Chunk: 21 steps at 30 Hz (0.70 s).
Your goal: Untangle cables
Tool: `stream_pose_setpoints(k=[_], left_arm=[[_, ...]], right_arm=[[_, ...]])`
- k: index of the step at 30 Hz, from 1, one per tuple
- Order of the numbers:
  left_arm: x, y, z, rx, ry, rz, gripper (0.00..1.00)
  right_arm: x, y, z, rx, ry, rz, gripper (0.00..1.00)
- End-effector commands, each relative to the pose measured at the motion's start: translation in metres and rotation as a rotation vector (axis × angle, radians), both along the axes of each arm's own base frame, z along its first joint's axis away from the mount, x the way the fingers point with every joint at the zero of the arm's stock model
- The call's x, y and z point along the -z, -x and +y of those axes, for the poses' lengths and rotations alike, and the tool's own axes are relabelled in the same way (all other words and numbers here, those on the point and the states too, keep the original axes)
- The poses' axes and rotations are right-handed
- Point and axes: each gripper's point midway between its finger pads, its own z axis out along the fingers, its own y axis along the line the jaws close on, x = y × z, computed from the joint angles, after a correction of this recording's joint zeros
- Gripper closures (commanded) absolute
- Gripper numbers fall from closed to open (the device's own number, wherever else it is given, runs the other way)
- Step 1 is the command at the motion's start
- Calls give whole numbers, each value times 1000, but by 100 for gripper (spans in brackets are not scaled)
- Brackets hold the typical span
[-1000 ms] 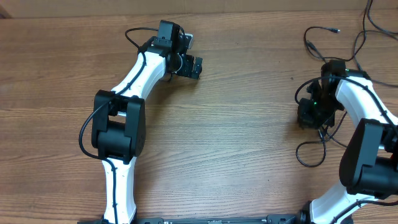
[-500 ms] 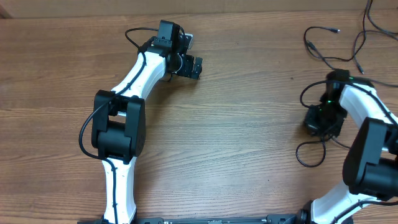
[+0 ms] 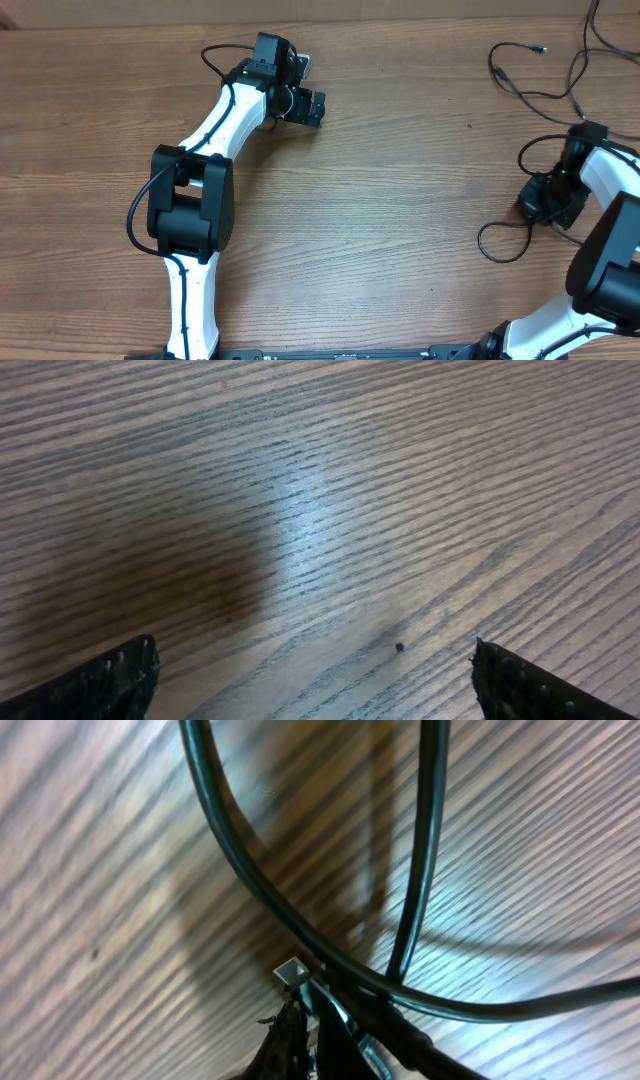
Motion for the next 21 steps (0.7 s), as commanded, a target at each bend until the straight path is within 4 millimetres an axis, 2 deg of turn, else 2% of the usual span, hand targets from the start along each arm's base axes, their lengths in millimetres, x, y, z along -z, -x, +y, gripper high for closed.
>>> stream_pose_setpoints(k=[1, 14, 21], left_arm=[[-12, -6, -5, -11, 10, -28, 0], [-12, -6, -5, -11, 10, -28, 0], [-12, -6, -5, -11, 10, -28, 0]], right_arm=[[4, 8, -26, 79, 49, -10, 96], [-1, 10, -116, 226, 223, -146, 96], [-8, 29, -162, 322, 345, -154, 96]])
